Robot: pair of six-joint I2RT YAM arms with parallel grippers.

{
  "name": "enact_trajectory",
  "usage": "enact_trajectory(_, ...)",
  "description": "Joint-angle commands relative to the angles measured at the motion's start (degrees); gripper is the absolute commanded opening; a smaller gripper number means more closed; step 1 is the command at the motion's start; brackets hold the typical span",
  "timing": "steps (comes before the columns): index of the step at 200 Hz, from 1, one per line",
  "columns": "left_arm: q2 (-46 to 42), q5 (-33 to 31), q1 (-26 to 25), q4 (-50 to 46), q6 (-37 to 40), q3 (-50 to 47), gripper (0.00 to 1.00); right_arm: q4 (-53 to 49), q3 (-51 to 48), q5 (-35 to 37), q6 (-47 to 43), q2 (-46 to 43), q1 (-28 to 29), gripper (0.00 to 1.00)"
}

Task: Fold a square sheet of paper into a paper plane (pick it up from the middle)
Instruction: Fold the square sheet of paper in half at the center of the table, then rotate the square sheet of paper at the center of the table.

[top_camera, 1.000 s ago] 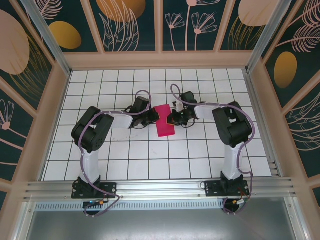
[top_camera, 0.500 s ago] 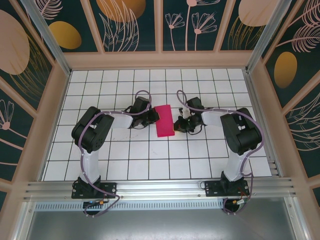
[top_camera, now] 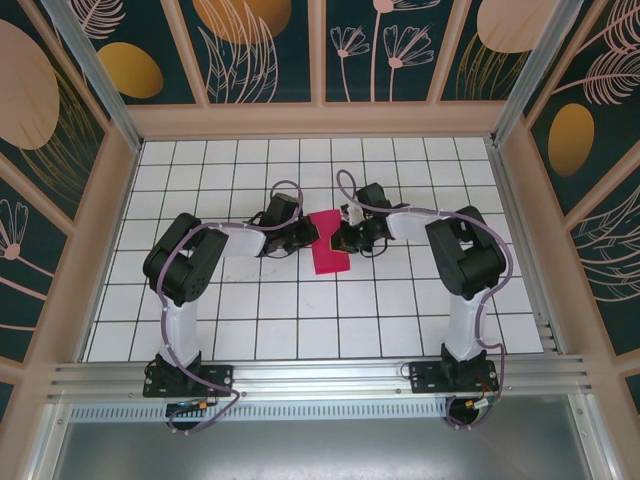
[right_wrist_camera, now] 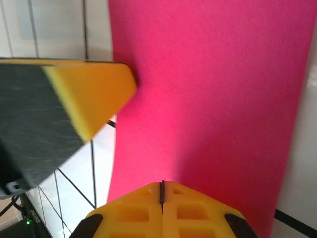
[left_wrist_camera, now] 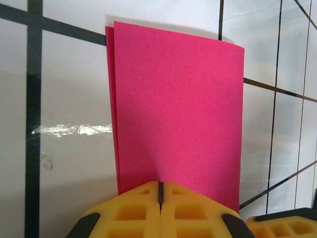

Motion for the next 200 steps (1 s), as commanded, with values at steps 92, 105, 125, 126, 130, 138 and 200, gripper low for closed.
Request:
enact_trajectory(92, 3.63, -7.43, 0.02, -12.59, 1.13, -4.29, 0.0, -3.78, -16.43, 3.56, -1.51, -10.6, 0.33, 0.0)
enact_trajectory(105, 3.54, -7.48, 0.02, -12.31, 1.12, -4.38, 0.0, -4.2, -16.86, 4.89, -1.6, -11.28, 0.25, 0.0)
enact_trajectory(125, 2.79, -6.94, 0.02, -11.56, 2.06, -4.25, 0.0, -4.16, -16.16, 5.0, -1.31, -12.26, 0.21, 0.0)
enact_trajectory(126, 2.77, -6.86, 0.02, -11.49, 2.12, -4.27, 0.0, -4.14, -16.04, 4.99, -1.28, -12.3, 0.18, 0.0)
enact_trajectory(130, 2.4, -6.59, 0.02, -11.21, 2.53, -4.1, 0.0, -4.05, -15.61, 5.0, -1.13, -12.69, 0.2, 0.0)
enact_trajectory(138, 1.74, -6.06, 0.02, -11.08, 3.23, -3.7, 0.0, -3.83, -14.41, 4.98, -0.69, -13.86, 0.16, 0.0)
enact_trajectory(200, -7.22, -0.46, 0.02, -7.86, 5.46, 3.74, 0.05, -1.76, -7.45, 12.81, 3.19, -14.42, 0.07, 0.0)
